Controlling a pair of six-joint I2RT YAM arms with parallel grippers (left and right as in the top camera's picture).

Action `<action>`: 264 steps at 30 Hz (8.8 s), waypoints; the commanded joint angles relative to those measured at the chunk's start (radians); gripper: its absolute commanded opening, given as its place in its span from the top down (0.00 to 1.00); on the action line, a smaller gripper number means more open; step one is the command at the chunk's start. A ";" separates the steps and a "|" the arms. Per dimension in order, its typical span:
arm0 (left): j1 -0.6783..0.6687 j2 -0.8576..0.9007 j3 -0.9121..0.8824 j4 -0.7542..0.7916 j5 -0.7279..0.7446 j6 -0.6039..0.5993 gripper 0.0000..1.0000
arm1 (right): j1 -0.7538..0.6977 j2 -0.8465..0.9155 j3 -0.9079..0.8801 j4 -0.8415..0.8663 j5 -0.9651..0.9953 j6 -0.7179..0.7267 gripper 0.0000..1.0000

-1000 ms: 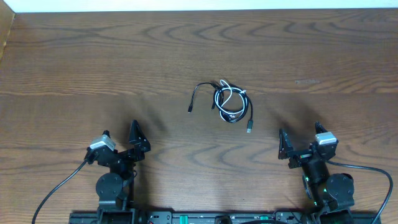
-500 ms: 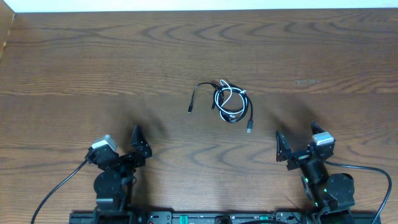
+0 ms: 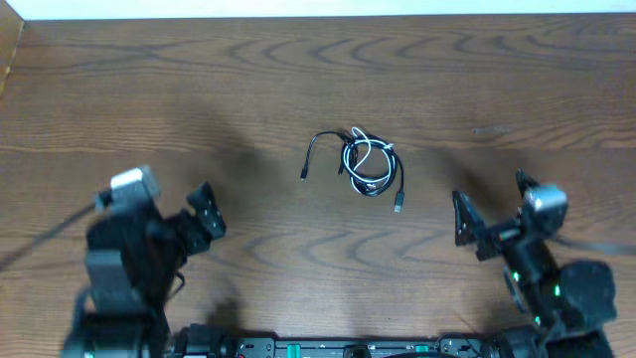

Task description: Untangle cables

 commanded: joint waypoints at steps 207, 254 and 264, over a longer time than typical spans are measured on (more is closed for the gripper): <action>-0.261 1.138 -0.069 0.483 0.415 -0.026 0.83 | 0.387 1.431 0.610 0.046 -0.259 0.257 0.69; -0.060 1.134 -0.069 0.400 0.802 0.233 0.93 | 0.292 1.574 0.612 0.277 -0.621 0.332 0.99; -0.059 1.133 -0.069 0.401 0.921 0.309 0.93 | 0.194 1.574 0.612 0.341 -0.814 0.357 0.99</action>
